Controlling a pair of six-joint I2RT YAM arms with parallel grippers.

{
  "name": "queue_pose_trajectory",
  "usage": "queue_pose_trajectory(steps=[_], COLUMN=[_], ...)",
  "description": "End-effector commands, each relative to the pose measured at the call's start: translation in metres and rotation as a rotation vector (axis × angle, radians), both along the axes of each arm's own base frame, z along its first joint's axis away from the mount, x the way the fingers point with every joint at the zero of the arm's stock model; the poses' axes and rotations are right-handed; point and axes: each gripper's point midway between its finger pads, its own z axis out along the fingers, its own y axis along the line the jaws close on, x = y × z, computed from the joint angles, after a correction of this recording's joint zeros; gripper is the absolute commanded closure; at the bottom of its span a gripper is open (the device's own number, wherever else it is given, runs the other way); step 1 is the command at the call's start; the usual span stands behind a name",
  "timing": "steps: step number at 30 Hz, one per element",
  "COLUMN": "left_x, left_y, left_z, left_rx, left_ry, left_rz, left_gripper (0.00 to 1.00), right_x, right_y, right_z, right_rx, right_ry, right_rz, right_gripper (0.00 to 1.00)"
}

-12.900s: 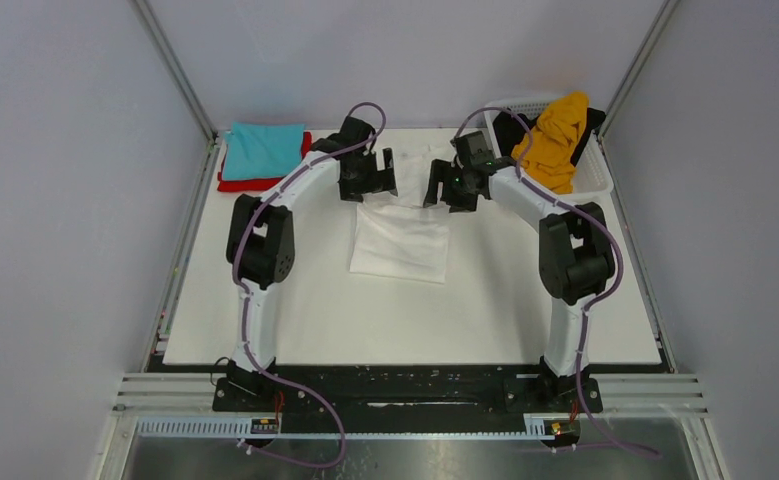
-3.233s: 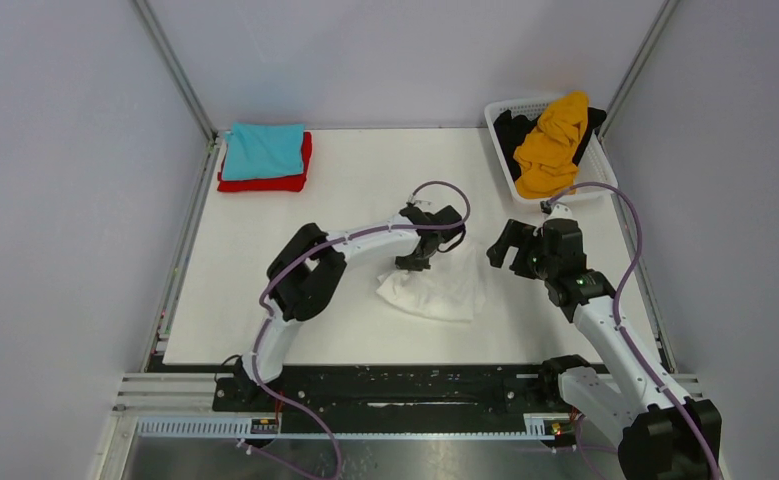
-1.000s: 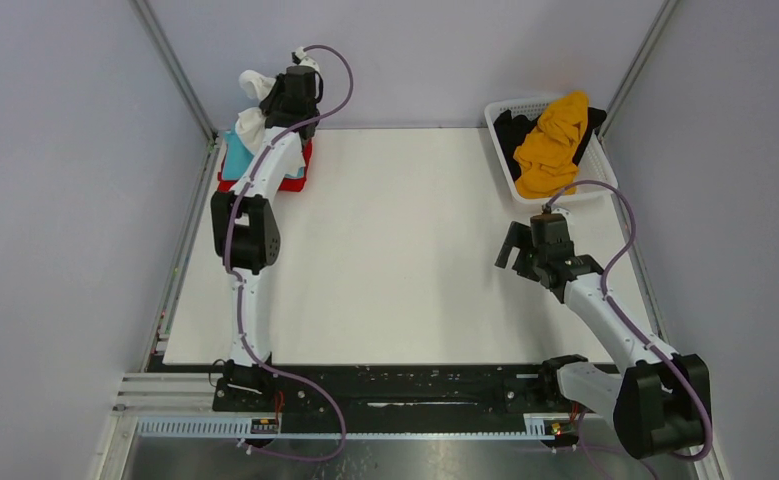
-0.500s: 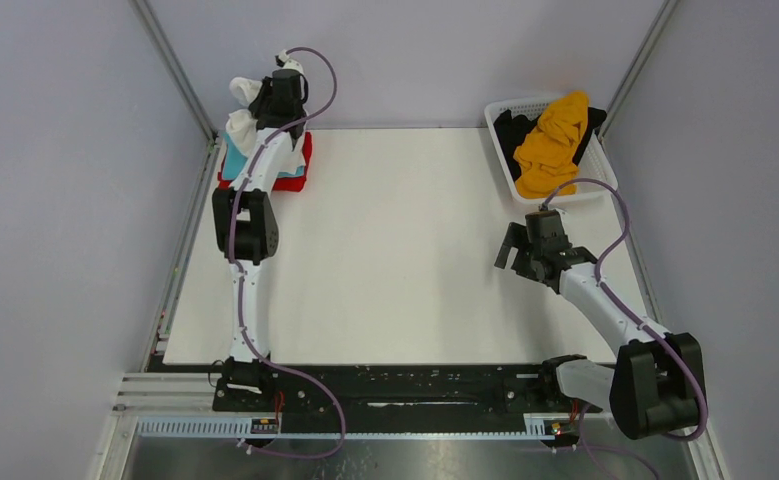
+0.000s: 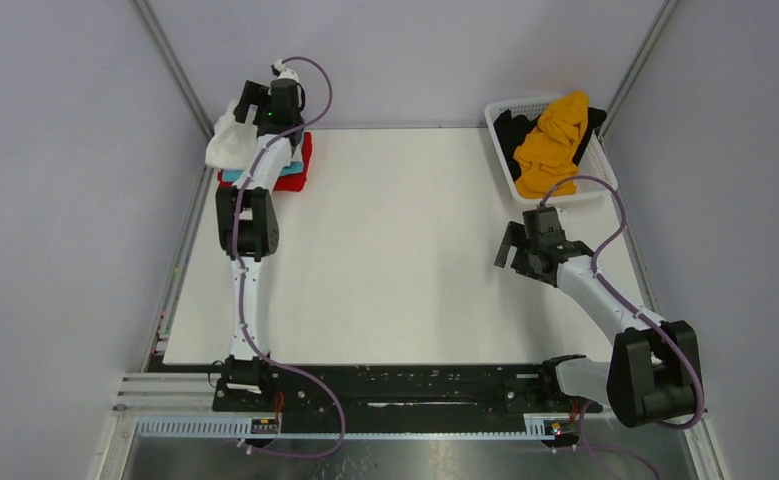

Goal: Fold and stack the t-shirts
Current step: Put the neatly folded tshirt into the corner of the board with the left arm, then reset both arms

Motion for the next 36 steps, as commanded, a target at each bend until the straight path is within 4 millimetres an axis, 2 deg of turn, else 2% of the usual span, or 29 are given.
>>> queue_pose_trajectory(steps=[1, 7, 10, 15, 18, 22, 25, 28, 32, 33, 36], left_x=[0.01, 0.007, 0.002, -0.015, -0.023, -0.029, -0.032, -0.039, -0.057, -0.064, -0.099], left_y=[-0.001, -0.021, -0.046, -0.112, -0.135, -0.149, -0.157, -0.17, -0.202, -0.204, -0.225], left_z=[0.042, 0.019, 0.003, -0.02, -0.038, -0.053, -0.043, -0.02, 0.035, 0.052, 0.1], left_rx=[-0.037, -0.148, -0.265, -0.546, -0.672, -0.746, -0.756, -0.749, -0.703, -0.688, -0.689], left_ry=[-0.168, -0.097, -0.045, 0.045, 0.106, 0.168, 0.172, 0.161, 0.113, 0.091, 0.036], left_rz=[0.02, -0.055, -0.152, -0.362, -0.402, -0.412, -0.436, -0.469, -0.525, -0.524, -0.525], left_gripper=[0.01, 0.01, 0.01, 0.01, 0.01, 0.01, 0.01, 0.01, 0.01, 0.01, 0.01], right_x=[0.01, 0.01, 0.01, 0.01, 0.008, 0.006, 0.006, 0.005, 0.005, 0.005, 0.0], right_y=[-0.006, -0.004, -0.003, 0.0, -0.002, -0.005, -0.003, -0.002, 0.0, 0.001, 0.001], right_z=[0.014, 0.013, 0.013, 0.013, 0.016, 0.022, 0.025, 0.027, 0.039, 0.043, 0.052], right_rx=[-0.031, -0.026, -0.019, -0.003, -0.011, -0.021, -0.012, -0.005, 0.013, 0.02, 0.038], right_ry=[-0.036, -0.032, -0.034, -0.037, -0.042, -0.067, -0.079, -0.091, -0.126, -0.141, -0.187], right_rz=[-0.011, -0.006, -0.002, 0.009, 0.01, 0.006, 0.011, 0.013, 0.019, 0.021, 0.02], right_gripper=[0.01, 0.01, 0.01, 0.01, 0.01, 0.01, 0.0, 0.01, 0.01, 0.01, 0.01])
